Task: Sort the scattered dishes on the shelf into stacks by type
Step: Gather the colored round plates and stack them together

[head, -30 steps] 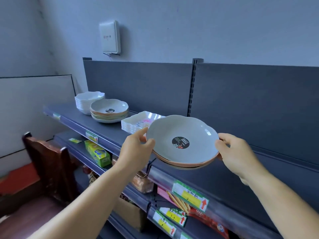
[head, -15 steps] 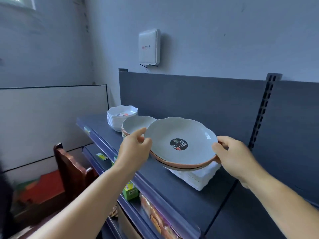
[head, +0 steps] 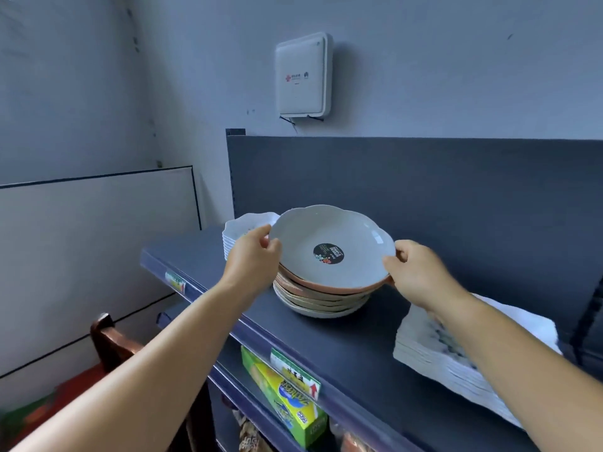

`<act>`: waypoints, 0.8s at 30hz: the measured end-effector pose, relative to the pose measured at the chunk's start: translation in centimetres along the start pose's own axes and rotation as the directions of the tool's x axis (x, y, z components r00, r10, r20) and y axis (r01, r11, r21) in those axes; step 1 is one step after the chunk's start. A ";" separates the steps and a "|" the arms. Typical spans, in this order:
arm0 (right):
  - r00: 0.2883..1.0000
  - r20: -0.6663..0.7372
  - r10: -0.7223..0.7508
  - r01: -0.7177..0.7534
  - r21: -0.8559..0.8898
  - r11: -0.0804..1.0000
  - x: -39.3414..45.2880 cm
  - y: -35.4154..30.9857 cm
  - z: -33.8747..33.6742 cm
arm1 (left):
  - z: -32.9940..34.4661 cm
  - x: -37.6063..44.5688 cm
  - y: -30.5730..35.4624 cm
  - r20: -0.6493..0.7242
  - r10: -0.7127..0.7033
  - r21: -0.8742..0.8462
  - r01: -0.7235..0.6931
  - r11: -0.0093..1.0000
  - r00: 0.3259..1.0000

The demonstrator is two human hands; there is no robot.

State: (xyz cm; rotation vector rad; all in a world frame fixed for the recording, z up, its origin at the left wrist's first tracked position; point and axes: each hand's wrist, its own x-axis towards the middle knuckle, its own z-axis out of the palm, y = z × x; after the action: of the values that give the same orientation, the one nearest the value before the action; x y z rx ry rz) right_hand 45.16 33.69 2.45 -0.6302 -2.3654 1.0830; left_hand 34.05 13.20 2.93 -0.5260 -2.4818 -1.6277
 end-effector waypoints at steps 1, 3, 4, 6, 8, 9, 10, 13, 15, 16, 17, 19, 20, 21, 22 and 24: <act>1.000 -0.008 0.026 -0.026 -0.012 1.000 0.3 -0.4 1.0 | -0.2 1.1 -0.7 0.028 -0.005 0.006 0.005 1.000 1.000; 0.997 -0.023 0.070 -0.071 -0.048 0.996 0.9 -1.0 2.7 | -0.3 2.9 -2.0 0.080 0.006 0.014 -0.007 1.000 0.997; 0.996 -0.035 0.084 -0.087 -0.068 0.994 1.1 -1.1 3.6 | -0.3 3.6 -2.6 0.103 0.017 0.009 -0.018 1.000 0.995; 0.990 -0.069 0.121 -0.128 -0.117 0.985 1.6 -1.2 4.8 | -0.2 4.8 -3.6 0.142 0.026 0.011 -0.028 1.000 0.989; 0.982 -0.102 0.159 -0.174 -0.167 0.971 2.0 -1.1 5.6 | 0.2 5.8 -4.3 0.183 0.057 0.008 -0.059 0.998 0.981; 0.978 -0.116 0.174 -0.194 -0.193 0.962 2.2 -1.1 5.8 | 0.4 6.2 -4.5 0.204 0.064 0.009 -0.068 0.998 0.977; 0.975 -0.126 0.181 -0.205 -0.216 0.955 2.3 -1.0 6.0 | 0.5 6.6 -4.5 0.221 0.065 0.018 -0.071 0.997 0.973; 0.971 -0.136 0.197 -0.229 -0.301 0.926 2.4 -1.0 6.2 | 1.0 7.1 -4.8 0.244 0.073 0.087 -0.097 0.992 0.967; 0.969 -0.126 0.211 -0.244 -0.381 0.892 2.6 -1.1 6.3 | 1.3 7.5 -5.1 0.253 0.061 0.130 -0.096 0.987 0.966; 0.969 -0.119 0.217 -0.247 -0.418 0.874 2.8 -1.1 6.4 | 1.4 7.7 -5.3 0.254 0.053 0.151 -0.094 0.984 0.966; 0.969 -0.112 0.222 -0.249 -0.448 0.859 2.9 -1.2 6.4 | 1.5 7.8 -5.4 0.256 0.048 0.174 -0.095 0.980 0.966; 0.967 -0.100 0.235 -0.253 -0.494 0.832 3.1 -1.3 6.4 | 1.6 8.1 -5.5 0.262 0.047 0.217 -0.106 0.970 0.964; 0.966 -0.093 0.240 -0.253 -0.512 0.821 3.3 -1.3 6.4 | 1.7 8.2 -5.5 0.268 0.048 0.243 -0.116 0.963 0.962; 0.966 -0.085 0.244 -0.251 -0.528 0.811 3.4 -1.4 6.3 | 1.8 8.3 -5.5 0.274 0.049 0.271 -0.126 0.954 0.960; 0.966 -0.077 0.248 -0.249 -0.540 0.804 3.6 -1.6 6.2 | 1.8 8.3 -5.5 0.279 0.048 0.299 -0.134 0.945 0.959; 0.965 -0.053 0.256 -0.242 -0.557 0.795 3.8 -1.8 5.8 | 1.9 8.4 -5.2 0.285 0.043 0.348 -0.146 0.926 0.957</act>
State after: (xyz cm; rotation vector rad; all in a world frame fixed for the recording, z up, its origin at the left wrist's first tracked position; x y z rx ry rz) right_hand 38.45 31.46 1.30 -1.1673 -2.6847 0.4605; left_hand 24.53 14.82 0.08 -0.8486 -2.8107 -1.0747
